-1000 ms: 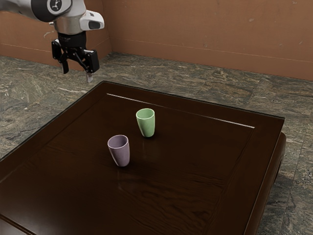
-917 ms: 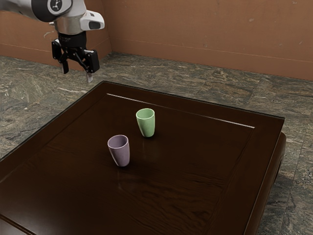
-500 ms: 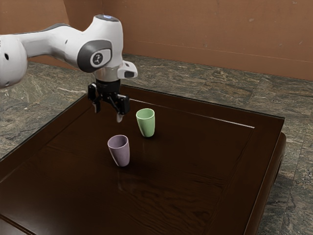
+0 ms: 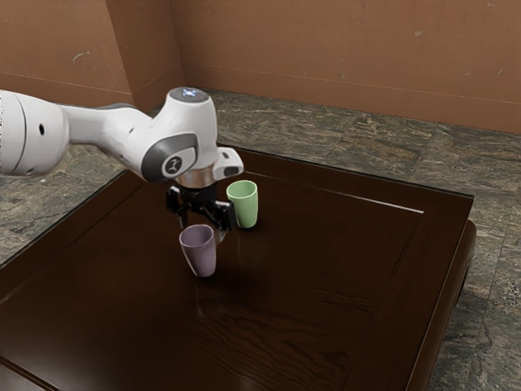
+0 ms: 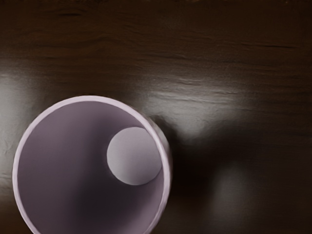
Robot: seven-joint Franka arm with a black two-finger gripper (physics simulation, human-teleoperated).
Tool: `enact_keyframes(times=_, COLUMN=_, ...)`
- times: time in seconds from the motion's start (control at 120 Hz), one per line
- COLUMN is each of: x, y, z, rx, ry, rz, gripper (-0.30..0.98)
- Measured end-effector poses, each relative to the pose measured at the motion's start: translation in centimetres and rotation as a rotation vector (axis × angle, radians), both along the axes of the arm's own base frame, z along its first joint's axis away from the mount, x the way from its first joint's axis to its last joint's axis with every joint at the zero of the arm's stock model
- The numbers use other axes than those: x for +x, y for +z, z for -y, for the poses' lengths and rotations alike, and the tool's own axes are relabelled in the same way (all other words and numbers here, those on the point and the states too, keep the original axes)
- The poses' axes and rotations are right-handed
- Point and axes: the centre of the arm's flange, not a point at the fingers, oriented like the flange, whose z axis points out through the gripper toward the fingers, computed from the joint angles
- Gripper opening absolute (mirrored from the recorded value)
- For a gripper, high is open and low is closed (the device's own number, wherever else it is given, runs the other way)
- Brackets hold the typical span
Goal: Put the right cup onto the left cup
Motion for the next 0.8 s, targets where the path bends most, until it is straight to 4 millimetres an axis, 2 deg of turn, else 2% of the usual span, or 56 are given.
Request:
enact_keyframes(times=0.192, x=2.1, y=-3.1, z=0.1, rx=-0.026, ry=0.041, rz=0.009, gripper=0.69)
enact_keyframes(times=0.383, x=2.7, y=-6.4, z=-0.5, rx=-0.04, ry=0.079, rz=-0.001, gripper=0.64)
enact_keyframes(times=0.467, x=2.9, y=-6.9, z=-0.5, rx=-0.044, ry=0.09, rz=0.003, gripper=0.54)
enact_keyframes(times=0.675, x=3.0, y=-6.6, z=-0.9, rx=-0.044, ry=0.111, rz=0.023, gripper=0.16)
enact_keyframes(times=0.8, x=3.1, y=-6.4, z=-1.1, rx=-0.043, ry=0.121, rz=0.028, gripper=0.03)
